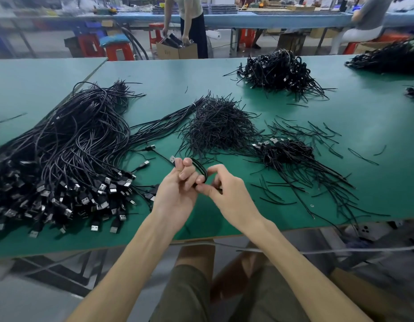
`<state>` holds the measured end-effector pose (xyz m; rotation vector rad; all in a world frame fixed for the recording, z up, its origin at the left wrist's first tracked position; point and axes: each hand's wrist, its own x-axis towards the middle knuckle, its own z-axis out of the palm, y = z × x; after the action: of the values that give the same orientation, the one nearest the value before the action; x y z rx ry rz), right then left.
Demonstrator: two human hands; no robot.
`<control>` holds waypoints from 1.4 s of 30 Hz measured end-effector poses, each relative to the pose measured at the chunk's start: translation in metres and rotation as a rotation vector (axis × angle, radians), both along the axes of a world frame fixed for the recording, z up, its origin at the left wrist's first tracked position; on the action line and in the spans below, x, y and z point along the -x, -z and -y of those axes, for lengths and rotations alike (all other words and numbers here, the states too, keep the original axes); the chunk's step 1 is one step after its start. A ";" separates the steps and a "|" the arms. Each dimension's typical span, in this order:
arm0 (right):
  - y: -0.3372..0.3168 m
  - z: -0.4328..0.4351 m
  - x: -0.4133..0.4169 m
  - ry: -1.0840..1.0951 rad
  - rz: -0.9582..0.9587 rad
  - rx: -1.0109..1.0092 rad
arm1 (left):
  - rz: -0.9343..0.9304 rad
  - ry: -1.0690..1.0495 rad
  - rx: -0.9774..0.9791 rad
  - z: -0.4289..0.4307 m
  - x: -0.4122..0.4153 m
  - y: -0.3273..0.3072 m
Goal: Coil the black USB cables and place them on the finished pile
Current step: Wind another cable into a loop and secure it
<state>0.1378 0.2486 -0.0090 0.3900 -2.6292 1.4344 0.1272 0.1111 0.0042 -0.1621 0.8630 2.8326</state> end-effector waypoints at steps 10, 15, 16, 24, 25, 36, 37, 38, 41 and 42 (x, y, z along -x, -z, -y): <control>0.000 -0.007 0.000 0.071 -0.032 0.056 | -0.167 0.129 0.179 -0.002 -0.003 0.009; 0.006 -0.015 -0.001 0.140 -0.169 -0.057 | -0.286 0.077 0.394 -0.008 -0.010 0.011; 0.006 -0.016 0.000 0.135 -0.201 -0.078 | -0.299 0.042 0.473 -0.008 -0.011 0.011; 0.008 -0.030 0.001 0.045 -0.345 -0.487 | -0.217 -0.068 0.984 0.015 0.000 0.011; 0.009 -0.031 0.000 0.031 -0.335 -0.507 | -0.242 -0.047 1.034 0.016 0.001 0.010; 0.013 -0.028 -0.002 -0.037 -0.026 -0.173 | -0.359 0.056 1.020 0.017 0.002 0.014; 0.013 -0.028 -0.002 -0.051 -0.001 -0.139 | -0.367 0.070 1.030 0.016 0.002 0.014; 0.014 -0.028 -0.001 -0.058 0.012 -0.121 | -0.373 0.083 1.033 0.016 0.002 0.013; 0.017 -0.026 0.000 -0.043 -0.016 -0.177 | -0.371 0.101 1.029 0.015 0.003 0.013; 0.018 -0.026 0.000 -0.038 -0.049 -0.231 | -0.359 0.111 1.032 0.014 0.003 0.013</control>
<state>0.1380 0.2744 -0.0270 0.4936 -2.7686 1.1178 0.1243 0.0969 -0.0093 0.2686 2.2294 2.0546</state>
